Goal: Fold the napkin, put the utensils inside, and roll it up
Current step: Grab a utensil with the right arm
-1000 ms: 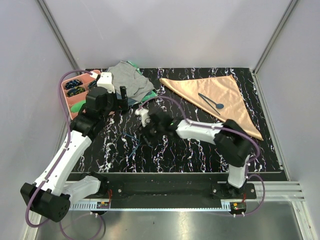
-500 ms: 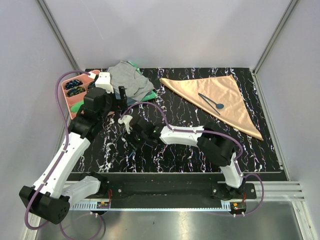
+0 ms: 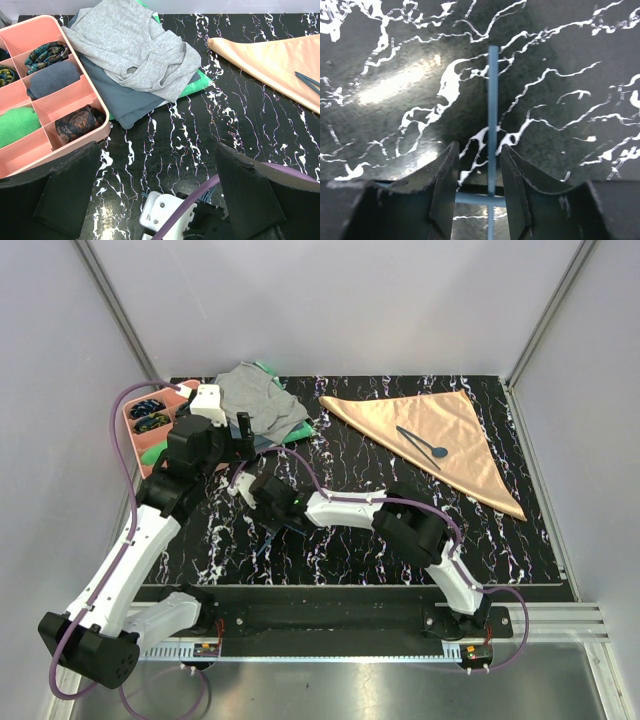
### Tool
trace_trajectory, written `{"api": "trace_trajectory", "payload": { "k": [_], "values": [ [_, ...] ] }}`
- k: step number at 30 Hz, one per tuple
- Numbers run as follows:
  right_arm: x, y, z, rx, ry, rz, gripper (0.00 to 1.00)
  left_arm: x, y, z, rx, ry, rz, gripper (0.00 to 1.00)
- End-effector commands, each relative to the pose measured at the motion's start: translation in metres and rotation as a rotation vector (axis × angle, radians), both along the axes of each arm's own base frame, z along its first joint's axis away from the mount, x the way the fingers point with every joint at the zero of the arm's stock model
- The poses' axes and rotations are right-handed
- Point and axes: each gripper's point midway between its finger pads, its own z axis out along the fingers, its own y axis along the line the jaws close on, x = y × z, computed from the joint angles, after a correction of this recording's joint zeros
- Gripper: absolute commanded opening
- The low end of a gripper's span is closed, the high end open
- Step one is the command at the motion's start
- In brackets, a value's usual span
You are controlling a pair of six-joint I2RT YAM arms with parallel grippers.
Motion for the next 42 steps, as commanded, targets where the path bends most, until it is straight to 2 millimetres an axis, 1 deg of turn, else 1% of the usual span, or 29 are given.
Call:
{"api": "trace_trajectory", "payload": {
  "k": [1, 3, 6, 8, 13, 14, 15, 16, 18, 20, 23, 24, 25, 28, 30, 31, 33, 34, 35, 36, 37, 38, 39, 41, 42],
  "values": [
    [0.019, -0.004, 0.006, -0.037, -0.070, -0.006, 0.45, 0.000, 0.001, 0.017, -0.035, -0.064, 0.004, 0.99],
    [0.019, -0.008, 0.002, -0.044, -0.047, 0.000, 0.44, 0.000, 0.000, 0.017, -0.036, -0.062, 0.001, 0.99],
    [0.013, -0.011, -0.002, -0.034, 0.014, 0.035, 0.40, 0.000, 0.000, 0.017, -0.037, -0.063, 0.002, 0.99],
    [0.005, -0.012, -0.005, -0.035, 0.063, 0.067, 0.40, 0.000, 0.000, 0.017, -0.036, -0.060, 0.003, 0.99],
    [-0.001, -0.023, -0.022, -0.091, 0.128, 0.080, 0.39, 0.000, 0.000, 0.018, -0.036, -0.065, 0.001, 0.99],
    [-0.004, -0.024, -0.029, -0.103, 0.153, 0.087, 0.38, 0.000, 0.000, 0.017, -0.037, -0.063, 0.001, 0.99],
    [-0.006, -0.030, -0.035, -0.129, 0.177, 0.081, 0.36, 0.000, 0.000, 0.018, -0.038, -0.066, 0.001, 0.99],
    [-0.007, -0.028, -0.035, -0.131, 0.187, 0.084, 0.33, 0.000, 0.000, 0.018, -0.038, -0.064, 0.001, 0.99],
    [-0.010, -0.033, -0.046, -0.165, 0.217, 0.075, 0.28, 0.000, 0.000, 0.018, -0.036, -0.065, 0.002, 0.99],
    [-0.010, -0.034, -0.051, -0.175, 0.227, 0.066, 0.19, 0.000, 0.001, 0.018, -0.035, -0.065, 0.003, 0.99],
    [-0.010, -0.031, -0.050, -0.163, 0.250, 0.055, 0.05, 0.000, 0.001, 0.018, -0.032, -0.067, 0.005, 0.99],
    [-0.011, -0.030, -0.049, -0.155, 0.255, 0.054, 0.01, 0.000, 0.002, 0.017, -0.032, -0.064, 0.007, 0.99],
    [-0.010, -0.027, -0.045, -0.144, 0.256, 0.055, 0.00, 0.000, 0.002, 0.018, -0.033, -0.066, 0.007, 0.99],
    [-0.007, -0.020, -0.025, -0.102, 0.240, 0.053, 0.00, 0.001, 0.002, 0.017, -0.029, -0.063, 0.010, 0.99],
    [-0.004, -0.018, -0.015, -0.081, 0.224, 0.040, 0.00, 0.001, 0.003, 0.018, -0.029, -0.067, 0.013, 0.99],
    [0.000, -0.017, -0.002, -0.059, 0.201, 0.030, 0.00, 0.000, 0.003, 0.017, -0.027, -0.065, 0.012, 0.99],
    [0.003, -0.015, 0.008, -0.027, 0.180, 0.008, 0.00, 0.001, 0.003, 0.018, -0.027, -0.067, 0.015, 0.99],
    [0.007, -0.015, 0.021, -0.004, 0.155, -0.008, 0.00, 0.000, 0.003, 0.017, -0.027, -0.066, 0.015, 0.99],
    [0.008, -0.015, 0.028, 0.013, 0.148, -0.021, 0.00, 0.000, 0.003, 0.017, -0.027, -0.066, 0.015, 0.99],
    [0.009, -0.015, 0.031, 0.029, 0.135, -0.030, 0.00, 0.000, 0.003, 0.019, -0.029, -0.070, 0.014, 0.99],
    [0.013, -0.015, 0.043, 0.049, 0.111, -0.045, 0.00, 0.000, 0.003, 0.019, -0.029, -0.068, 0.012, 0.99],
    [0.015, -0.014, 0.049, 0.068, 0.100, -0.056, 0.00, 0.000, 0.003, 0.019, -0.029, -0.070, 0.012, 0.99],
    [0.016, -0.019, 0.050, 0.064, 0.088, -0.073, 0.00, 0.000, 0.003, 0.019, -0.029, -0.070, 0.012, 0.99],
    [0.019, -0.020, 0.061, 0.085, 0.065, -0.089, 0.00, 0.000, 0.003, 0.018, -0.028, -0.067, 0.012, 0.99],
    [0.023, -0.027, 0.061, 0.073, 0.043, -0.120, 0.00, 0.000, 0.002, 0.019, -0.031, -0.069, 0.011, 0.99]
  ]
}}
